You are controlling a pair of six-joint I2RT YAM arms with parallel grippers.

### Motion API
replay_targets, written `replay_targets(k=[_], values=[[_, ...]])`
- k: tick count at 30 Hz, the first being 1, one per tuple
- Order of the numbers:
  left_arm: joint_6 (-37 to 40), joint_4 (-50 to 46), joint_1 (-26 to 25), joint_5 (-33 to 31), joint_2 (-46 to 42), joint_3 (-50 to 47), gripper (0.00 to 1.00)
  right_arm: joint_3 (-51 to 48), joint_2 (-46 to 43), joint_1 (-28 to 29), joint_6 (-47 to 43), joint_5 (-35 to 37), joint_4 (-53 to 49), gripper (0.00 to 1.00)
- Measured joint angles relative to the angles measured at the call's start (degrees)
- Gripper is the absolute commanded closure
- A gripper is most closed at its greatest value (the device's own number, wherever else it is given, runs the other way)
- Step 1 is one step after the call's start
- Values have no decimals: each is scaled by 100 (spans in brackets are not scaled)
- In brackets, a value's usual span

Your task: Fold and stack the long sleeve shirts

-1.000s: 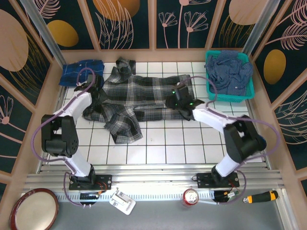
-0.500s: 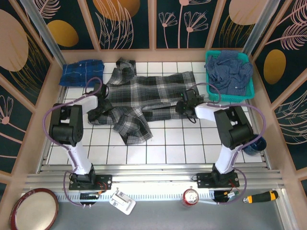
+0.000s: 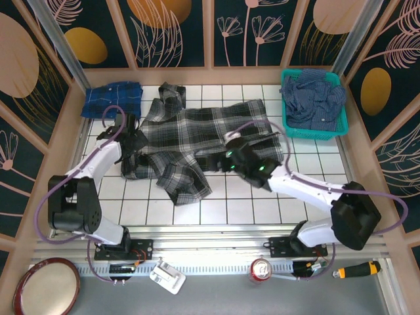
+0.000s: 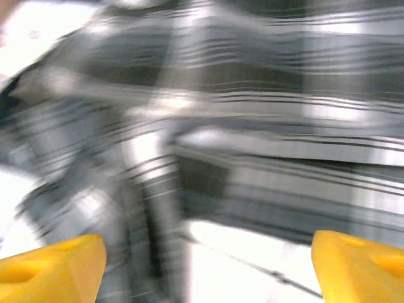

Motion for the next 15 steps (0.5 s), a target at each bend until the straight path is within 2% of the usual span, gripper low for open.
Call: replay_targets(k=[3,5,6,10,15], values=[[-59,70,0,44,-210,-286,13,811,1054,933,-72,31,50,14],[-92,114,0,127,-293,-579,26,1644,2004,1272,-192,129,-61,15],[-107,131,0,166,-295,-706,29,2177,2559,1405,-260,195,-149,16],[-125,175,7,302,-205,-1010,27,3394,3932,1543,-459,348,-396,21],[-125,448,120,442,-2,-1071,26,3635,4581,1344,-492,374,-645,25]])
